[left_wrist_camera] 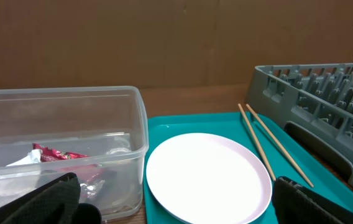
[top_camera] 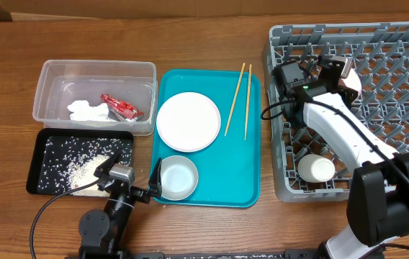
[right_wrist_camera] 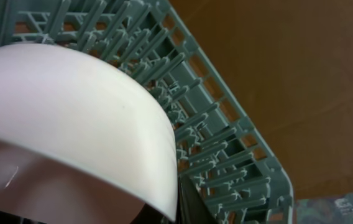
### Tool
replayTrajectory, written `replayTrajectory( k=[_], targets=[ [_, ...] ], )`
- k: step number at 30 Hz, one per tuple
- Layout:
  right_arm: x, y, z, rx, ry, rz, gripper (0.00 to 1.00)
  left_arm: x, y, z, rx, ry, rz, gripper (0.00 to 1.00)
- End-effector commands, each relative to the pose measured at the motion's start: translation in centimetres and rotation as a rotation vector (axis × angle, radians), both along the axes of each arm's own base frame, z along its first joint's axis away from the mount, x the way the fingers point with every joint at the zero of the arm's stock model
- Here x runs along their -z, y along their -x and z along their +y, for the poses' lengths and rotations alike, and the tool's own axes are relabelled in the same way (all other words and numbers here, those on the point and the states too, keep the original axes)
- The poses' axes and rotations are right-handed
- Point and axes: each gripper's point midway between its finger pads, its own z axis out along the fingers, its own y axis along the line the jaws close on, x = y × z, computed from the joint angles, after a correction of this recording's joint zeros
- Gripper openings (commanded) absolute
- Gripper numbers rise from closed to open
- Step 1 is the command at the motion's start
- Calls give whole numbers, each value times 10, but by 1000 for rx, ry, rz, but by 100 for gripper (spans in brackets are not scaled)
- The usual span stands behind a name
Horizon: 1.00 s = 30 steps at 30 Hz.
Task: Sort waste into correct bins and load items into the dishwasher
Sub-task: 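Lift the pink bowl into the rack and release it upside down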
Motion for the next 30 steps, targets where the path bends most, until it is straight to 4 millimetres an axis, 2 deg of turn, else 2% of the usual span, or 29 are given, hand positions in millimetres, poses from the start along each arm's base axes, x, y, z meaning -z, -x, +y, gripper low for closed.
replayTrajectory(
  k=[1,4,10,12,15,17,21,25,27,30],
  targets=[
    [3,-3,10,-30,-79,20,4,0,0,0,4,-8,-7,100],
    [14,2,17,-50,-98,77,4,0,0,0,3,-8,-7,100],
    [16,22,22,-30,-89,119,4,0,0,0,4,-8,-7,100],
    [16,28,23,-19,-92,127,13,0,0,0,3,-8,-7,100],
    [23,34,34,-37,-133,171,17,0,0,0,3,-8,-7,100],
    [24,33,45,-60,-166,179,24,0,0,0,3,-8,-7,100],
    [17,28,70,-115,-219,167,37,0,0,0,4,-8,-7,100],
    [2,24,89,-159,-272,139,45,0,0,0,3,-8,-7,100],
    [-12,21,102,-190,-308,113,47,0,0,0,3,-8,-7,100],
    [-22,21,127,-240,-418,96,49,0,0,0,3,-8,-7,100]
  ],
)
